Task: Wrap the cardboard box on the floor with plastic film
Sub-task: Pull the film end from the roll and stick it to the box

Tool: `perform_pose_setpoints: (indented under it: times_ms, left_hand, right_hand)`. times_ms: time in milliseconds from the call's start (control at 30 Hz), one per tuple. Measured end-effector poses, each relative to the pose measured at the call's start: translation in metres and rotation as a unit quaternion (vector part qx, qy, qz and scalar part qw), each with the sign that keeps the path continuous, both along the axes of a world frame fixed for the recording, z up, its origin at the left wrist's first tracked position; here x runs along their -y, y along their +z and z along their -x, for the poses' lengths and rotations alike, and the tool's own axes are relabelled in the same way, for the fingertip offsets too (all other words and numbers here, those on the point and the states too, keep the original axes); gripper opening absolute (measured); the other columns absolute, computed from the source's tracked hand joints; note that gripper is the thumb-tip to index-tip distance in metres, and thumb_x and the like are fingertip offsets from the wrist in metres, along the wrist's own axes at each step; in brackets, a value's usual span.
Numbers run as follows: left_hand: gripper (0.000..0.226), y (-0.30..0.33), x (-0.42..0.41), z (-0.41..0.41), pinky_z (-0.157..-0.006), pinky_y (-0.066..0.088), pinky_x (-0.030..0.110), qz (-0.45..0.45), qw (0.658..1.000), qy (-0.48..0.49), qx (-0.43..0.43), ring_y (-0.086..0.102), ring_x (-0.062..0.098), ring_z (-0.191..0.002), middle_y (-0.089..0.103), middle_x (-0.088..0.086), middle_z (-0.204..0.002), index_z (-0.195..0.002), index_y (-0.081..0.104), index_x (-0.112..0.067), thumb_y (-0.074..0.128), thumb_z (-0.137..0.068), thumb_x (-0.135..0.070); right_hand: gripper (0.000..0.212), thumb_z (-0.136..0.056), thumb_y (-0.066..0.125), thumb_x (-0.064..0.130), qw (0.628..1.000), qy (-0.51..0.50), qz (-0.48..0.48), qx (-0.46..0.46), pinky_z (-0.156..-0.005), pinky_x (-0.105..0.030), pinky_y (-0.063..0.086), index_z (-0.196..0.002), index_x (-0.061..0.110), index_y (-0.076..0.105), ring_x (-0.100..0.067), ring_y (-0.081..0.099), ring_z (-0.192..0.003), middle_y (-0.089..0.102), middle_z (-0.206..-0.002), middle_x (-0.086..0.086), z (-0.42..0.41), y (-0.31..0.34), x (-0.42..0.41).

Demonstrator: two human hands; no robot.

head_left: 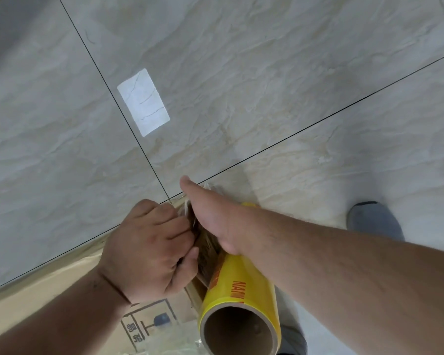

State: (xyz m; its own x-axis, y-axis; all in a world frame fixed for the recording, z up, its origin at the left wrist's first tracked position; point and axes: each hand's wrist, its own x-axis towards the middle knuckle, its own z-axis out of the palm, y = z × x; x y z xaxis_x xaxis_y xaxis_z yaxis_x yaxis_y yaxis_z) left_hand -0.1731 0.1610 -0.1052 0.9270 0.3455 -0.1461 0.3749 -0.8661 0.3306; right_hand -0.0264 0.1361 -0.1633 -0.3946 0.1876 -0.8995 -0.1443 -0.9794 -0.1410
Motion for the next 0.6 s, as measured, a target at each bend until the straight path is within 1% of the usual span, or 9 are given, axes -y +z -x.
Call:
perform_pose_setpoints:
  times_ms: [100, 167, 200, 267, 300, 367, 433, 533, 600]
  left_hand:
    - [0.032, -0.001, 0.0, 0.001, -0.071, 0.037, 0.041, -0.003, 1.0, -0.004, 0.013, 0.048, 0.029, -0.069, 0.049, 0.003, -0.07, -0.065, 0.057, -0.015, 0.055, -0.093, -0.029]
    - [0.031, -0.003, 0.0, 0.002, -0.071, 0.038, 0.041, -0.007, 1.0, -0.004, 0.015, 0.047, 0.028, -0.07, 0.048, 0.002, -0.07, -0.065, 0.056, -0.016, 0.056, -0.093, -0.029]
    - [0.031, -0.004, 0.001, 0.003, -0.071, 0.038, 0.042, -0.01, 1.0, -0.004, 0.014, 0.047, 0.028, -0.069, 0.047, 0.002, -0.07, -0.065, 0.056, -0.016, 0.056, -0.093, -0.029]
    - [0.031, -0.003, 0.002, 0.003, -0.069, 0.04, 0.042, -0.007, 1.0, -0.002, 0.011, 0.047, 0.028, -0.068, 0.047, 0.001, -0.069, -0.065, 0.056, -0.016, 0.055, -0.093, -0.03]
    - [0.032, -0.003, 0.002, 0.003, -0.069, 0.041, 0.043, -0.009, 1.0, -0.001, 0.01, 0.047, 0.028, -0.067, 0.047, 0.001, -0.069, -0.065, 0.056, -0.017, 0.055, -0.094, -0.031]
    - [0.032, -0.005, 0.002, 0.004, -0.069, 0.042, 0.043, -0.015, 1.0, -0.003, 0.006, 0.047, 0.028, -0.067, 0.047, 0.001, -0.069, -0.066, 0.057, -0.017, 0.054, -0.094, -0.032]
    - [0.032, -0.006, 0.002, 0.005, -0.07, 0.042, 0.043, -0.021, 1.0, -0.007, 0.002, 0.048, 0.028, -0.067, 0.047, 0.001, -0.069, -0.065, 0.057, -0.017, 0.054, -0.093, -0.032]
    - [0.031, -0.007, 0.001, 0.005, -0.073, 0.04, 0.042, -0.016, 1.0, -0.008, 0.0, 0.049, 0.028, -0.068, 0.049, 0.001, -0.07, -0.065, 0.058, -0.017, 0.056, -0.092, -0.032]
    - [0.03, -0.008, 0.002, 0.006, -0.073, 0.04, 0.043, -0.016, 1.0, -0.006, -0.003, 0.05, 0.029, -0.068, 0.05, 0.001, -0.07, -0.065, 0.058, -0.017, 0.057, -0.092, -0.032]
  right_hand:
    - [0.088, -0.104, 0.029, 0.078, 0.999, 0.03, -0.012, 0.025, -0.127, -0.041, 0.031, -0.16, 0.013, 0.049, -0.024, 0.045, -0.15, 0.046, -0.166, -0.008, 0.001, -0.006, -0.009]
    - [0.098, -0.099, 0.027, 0.085, 0.999, 0.036, 0.004, 0.026, -0.128, -0.044, 0.033, -0.157, 0.011, 0.052, -0.027, 0.047, -0.149, 0.047, -0.165, -0.01, 0.008, -0.016, -0.019]
    - [0.107, -0.092, 0.025, 0.092, 0.999, 0.034, 0.016, 0.034, -0.128, -0.046, 0.034, -0.156, 0.011, 0.054, -0.028, 0.049, -0.149, 0.048, -0.164, -0.01, 0.012, -0.022, -0.023]
    - [0.129, -0.068, 0.021, 0.104, 0.997, 0.013, 0.035, 0.069, -0.127, -0.05, 0.035, -0.156, 0.015, 0.055, -0.031, 0.049, -0.148, 0.048, -0.164, -0.009, 0.019, -0.048, -0.024]
    - [0.134, -0.062, 0.02, 0.106, 0.996, 0.011, 0.036, 0.08, -0.126, -0.052, 0.035, -0.156, 0.017, 0.054, -0.031, 0.049, -0.147, 0.048, -0.165, -0.01, 0.02, -0.062, -0.023]
    - [0.124, -0.073, 0.021, 0.102, 0.995, 0.013, 0.034, 0.093, -0.126, -0.053, 0.034, -0.16, 0.018, 0.048, -0.032, 0.049, -0.147, 0.047, -0.165, -0.012, 0.022, -0.082, -0.021]
    - [0.116, -0.083, 0.021, 0.097, 0.993, 0.027, 0.036, 0.109, -0.129, -0.053, 0.03, -0.163, 0.016, 0.043, -0.032, 0.044, -0.152, 0.041, -0.169, -0.012, 0.024, -0.092, -0.023]
    - [0.104, -0.094, 0.02, 0.09, 0.994, 0.032, 0.045, 0.099, -0.132, -0.053, 0.023, -0.168, 0.018, 0.035, -0.033, 0.033, -0.159, 0.031, -0.175, -0.012, 0.024, -0.11, -0.024]
    - [0.101, -0.097, 0.019, 0.088, 0.992, 0.049, 0.036, 0.106, -0.133, -0.054, 0.021, -0.169, 0.018, 0.031, -0.033, 0.028, -0.162, 0.027, -0.176, -0.014, 0.022, -0.115, -0.027]
